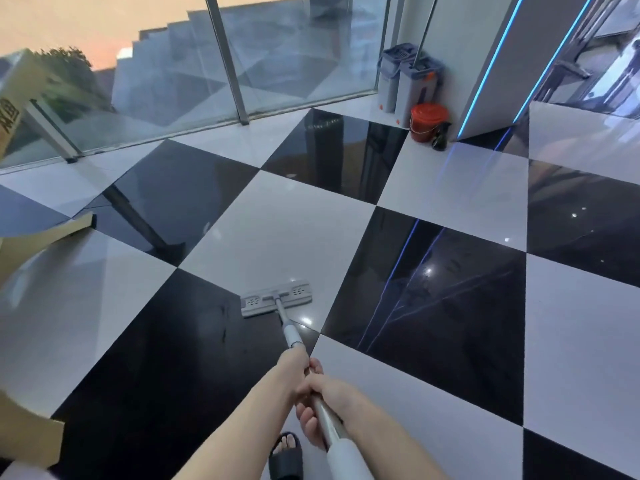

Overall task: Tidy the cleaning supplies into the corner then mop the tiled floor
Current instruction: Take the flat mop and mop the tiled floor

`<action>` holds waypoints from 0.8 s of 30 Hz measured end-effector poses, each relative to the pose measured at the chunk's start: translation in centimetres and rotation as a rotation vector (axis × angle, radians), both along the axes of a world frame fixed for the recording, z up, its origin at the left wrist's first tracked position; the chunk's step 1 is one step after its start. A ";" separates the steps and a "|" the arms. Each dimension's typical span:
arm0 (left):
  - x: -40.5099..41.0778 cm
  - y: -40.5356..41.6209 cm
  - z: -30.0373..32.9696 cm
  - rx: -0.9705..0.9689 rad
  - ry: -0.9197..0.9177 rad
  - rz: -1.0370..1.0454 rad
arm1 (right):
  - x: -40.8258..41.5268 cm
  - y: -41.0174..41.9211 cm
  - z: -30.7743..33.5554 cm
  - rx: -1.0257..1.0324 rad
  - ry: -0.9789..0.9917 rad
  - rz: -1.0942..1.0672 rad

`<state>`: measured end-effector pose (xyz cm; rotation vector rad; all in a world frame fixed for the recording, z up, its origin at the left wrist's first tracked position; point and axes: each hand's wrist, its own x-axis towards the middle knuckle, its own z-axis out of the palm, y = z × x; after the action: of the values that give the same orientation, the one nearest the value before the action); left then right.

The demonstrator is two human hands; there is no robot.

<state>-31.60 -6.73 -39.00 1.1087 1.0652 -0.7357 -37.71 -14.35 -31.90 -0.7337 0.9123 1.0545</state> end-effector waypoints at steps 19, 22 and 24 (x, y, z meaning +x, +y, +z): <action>30.9 16.4 -9.9 0.035 0.027 -0.094 | 19.0 12.6 3.0 0.237 0.087 -0.210; 33.5 18.2 -10.7 0.055 0.015 -0.130 | 21.3 14.7 1.9 0.167 0.098 -0.177; 34.0 18.6 -10.9 0.047 0.000 -0.170 | 22.2 15.3 1.1 0.111 0.106 -0.142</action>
<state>2.36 11.85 -49.88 1.2506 1.0003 -0.8484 -15.51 0.91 -30.78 -0.5169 0.9735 1.0163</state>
